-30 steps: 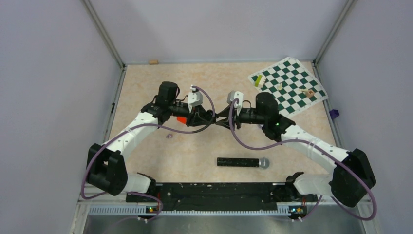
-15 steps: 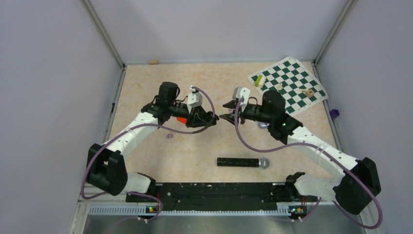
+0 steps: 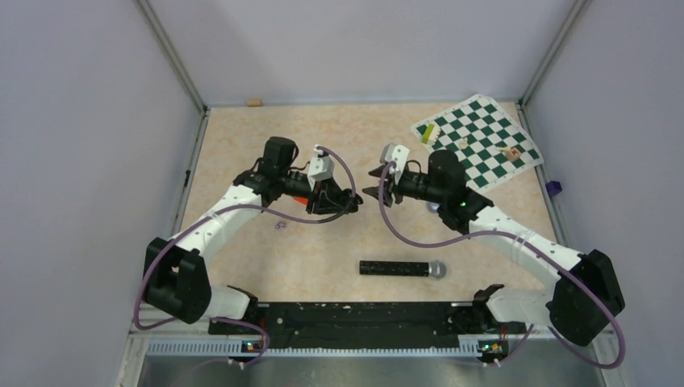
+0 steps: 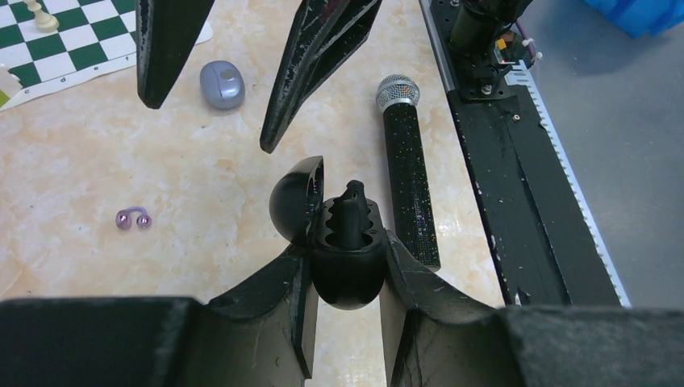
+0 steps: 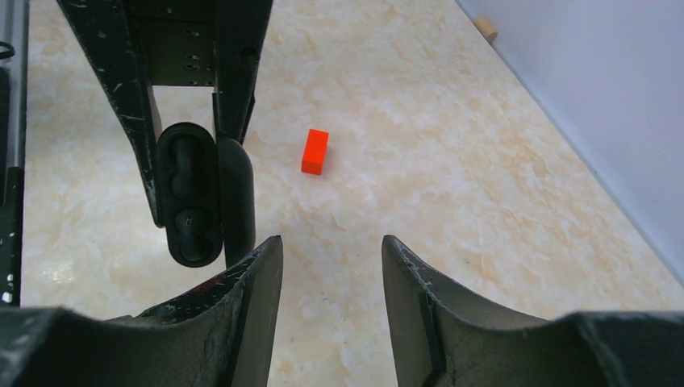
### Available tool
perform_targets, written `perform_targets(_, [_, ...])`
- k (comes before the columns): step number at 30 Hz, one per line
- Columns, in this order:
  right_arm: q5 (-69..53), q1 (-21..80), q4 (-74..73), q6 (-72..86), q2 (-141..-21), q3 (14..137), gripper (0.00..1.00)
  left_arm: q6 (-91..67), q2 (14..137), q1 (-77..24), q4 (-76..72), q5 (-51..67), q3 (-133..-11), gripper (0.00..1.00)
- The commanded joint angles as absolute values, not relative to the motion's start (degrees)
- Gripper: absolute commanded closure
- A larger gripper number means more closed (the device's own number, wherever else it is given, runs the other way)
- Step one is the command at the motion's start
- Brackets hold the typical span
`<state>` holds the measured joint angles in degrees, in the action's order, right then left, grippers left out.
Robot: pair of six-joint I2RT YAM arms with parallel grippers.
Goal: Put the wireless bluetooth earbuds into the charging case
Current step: Place the earbud in the charging case.
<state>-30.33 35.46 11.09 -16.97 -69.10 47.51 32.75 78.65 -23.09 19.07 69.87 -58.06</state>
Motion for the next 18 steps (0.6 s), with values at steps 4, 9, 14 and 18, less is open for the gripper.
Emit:
perform_targets(4, [-38.6, 36.5, 10.5, -19.6, -69.4, 47.8, 0.52, 34.2, 78.8, -23.4, 19.3, 71.6, -60.2, 1.00])
perform_targets(9, [-42.9, 36.7, 9.4, -20.1, -69.2, 47.9, 0.52, 34.3, 78.9, -23.4, 19.4, 71.2, -60.3, 1.00])
perform_targets(14, [-50.1, 36.6, 8.0, -19.4, -67.6, 49.0, 0.50, 34.1, 79.3, -23.4, 18.9, 70.2, -60.2, 1.00])
perform_targets(18, [-46.9, 36.3, 7.8, -18.8, -66.6, 49.6, 0.47, 33.2, 79.5, -23.4, 17.8, 69.3, -60.0, 1.00])
